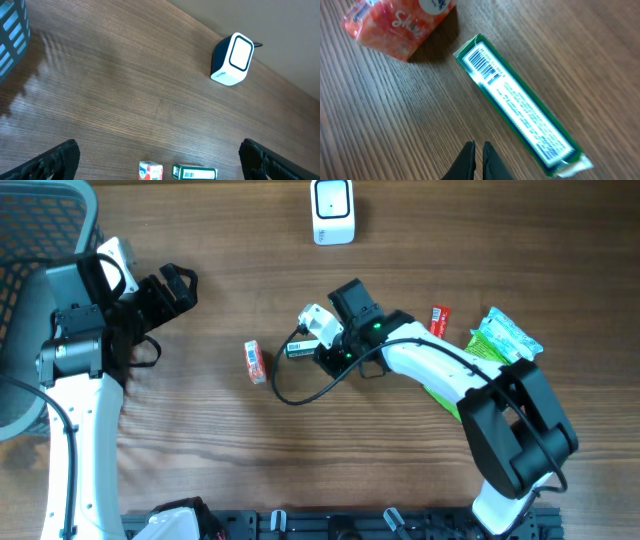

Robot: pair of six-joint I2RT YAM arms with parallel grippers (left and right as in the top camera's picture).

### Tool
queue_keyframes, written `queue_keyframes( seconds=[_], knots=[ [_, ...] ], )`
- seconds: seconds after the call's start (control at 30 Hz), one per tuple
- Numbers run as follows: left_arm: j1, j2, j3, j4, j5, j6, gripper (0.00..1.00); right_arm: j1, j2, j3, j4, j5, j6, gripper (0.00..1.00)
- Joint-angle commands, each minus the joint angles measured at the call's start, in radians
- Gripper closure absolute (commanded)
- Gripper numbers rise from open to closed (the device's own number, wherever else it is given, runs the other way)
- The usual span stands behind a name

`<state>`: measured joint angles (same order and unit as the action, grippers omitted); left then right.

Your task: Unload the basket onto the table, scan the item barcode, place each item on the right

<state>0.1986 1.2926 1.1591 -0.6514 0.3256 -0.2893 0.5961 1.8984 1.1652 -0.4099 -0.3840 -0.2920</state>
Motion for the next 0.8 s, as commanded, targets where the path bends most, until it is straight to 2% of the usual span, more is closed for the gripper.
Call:
queue_keyframes(
  seconds=[0.0, 0.07, 0.2, 0.3, 0.5, 0.63, 0.77],
  knots=[
    [0.005, 0.003, 0.014, 0.003, -0.005, 0.017, 0.0, 0.012, 0.017, -0.014, 0.003, 0.008, 0.041, 0.93],
    [0.005, 0.003, 0.014, 0.003, -0.005, 0.017, 0.0, 0.013, 0.03, -0.014, 0.008, 0.014, 0.121, 0.93],
    [0.005, 0.003, 0.014, 0.003, -0.005, 0.017, 0.0, 0.013, 0.062, -0.014, 0.042, 0.075, 0.141, 0.93],
    [0.005, 0.003, 0.014, 0.003, -0.005, 0.017, 0.0, 0.012, 0.061, -0.013, 0.138, 0.078, 0.145, 0.95],
    [0.005, 0.003, 0.014, 0.003, -0.005, 0.017, 0.0, 0.011, 0.035, 0.036, 0.22, 0.102, 0.19, 0.92],
    [0.005, 0.003, 0.014, 0.003, -0.005, 0.017, 0.0, 0.011, 0.035, 0.036, 0.234, 0.213, 0.133, 0.78],
    [0.005, 0.003, 0.014, 0.003, -0.005, 0.017, 0.0, 0.011, 0.026, 0.05, 0.216, 0.211, 0.02, 0.45]
  ],
)
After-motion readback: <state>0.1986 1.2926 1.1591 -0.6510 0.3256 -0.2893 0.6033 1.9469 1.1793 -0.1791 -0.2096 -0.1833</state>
